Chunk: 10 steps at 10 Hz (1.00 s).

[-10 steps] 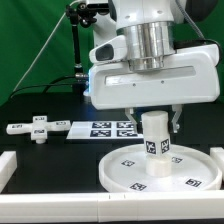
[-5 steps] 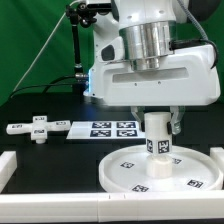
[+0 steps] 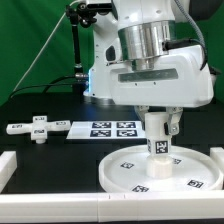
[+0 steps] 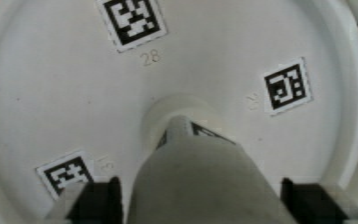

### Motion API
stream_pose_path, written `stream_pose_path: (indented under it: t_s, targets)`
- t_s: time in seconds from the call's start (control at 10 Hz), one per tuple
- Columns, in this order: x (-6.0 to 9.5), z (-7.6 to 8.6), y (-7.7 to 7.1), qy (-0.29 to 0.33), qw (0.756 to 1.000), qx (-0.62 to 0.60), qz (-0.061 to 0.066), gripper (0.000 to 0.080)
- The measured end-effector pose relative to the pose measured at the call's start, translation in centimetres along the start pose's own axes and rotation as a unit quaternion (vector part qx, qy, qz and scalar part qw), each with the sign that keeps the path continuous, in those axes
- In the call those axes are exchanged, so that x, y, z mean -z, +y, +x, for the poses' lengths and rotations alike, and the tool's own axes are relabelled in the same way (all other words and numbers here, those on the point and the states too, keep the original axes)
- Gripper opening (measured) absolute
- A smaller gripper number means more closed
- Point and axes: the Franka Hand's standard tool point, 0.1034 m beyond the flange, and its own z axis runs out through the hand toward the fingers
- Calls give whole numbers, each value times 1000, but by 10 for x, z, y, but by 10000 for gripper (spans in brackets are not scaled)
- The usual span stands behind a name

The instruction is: Assemble round table

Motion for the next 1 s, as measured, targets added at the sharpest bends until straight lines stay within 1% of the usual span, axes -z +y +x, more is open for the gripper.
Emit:
stream_pose_path:
  t_s: [0.1, 0.2, 0.3, 0.5, 0.6, 0.8, 1.0]
  targets:
    - [0, 0, 0, 0, 1000, 19, 0, 595]
    - [0, -1, -1, 1, 999, 52, 0, 595]
    - [0, -2, -3, 1, 995, 95, 1, 639]
    - [2, -2, -7, 2, 975, 222, 0, 639]
    - [1, -2, -6, 2, 969, 245, 0, 649]
    - [1, -2, -5, 2, 949, 316, -1, 649]
    - [0, -2, -5, 2, 921, 389, -2, 649]
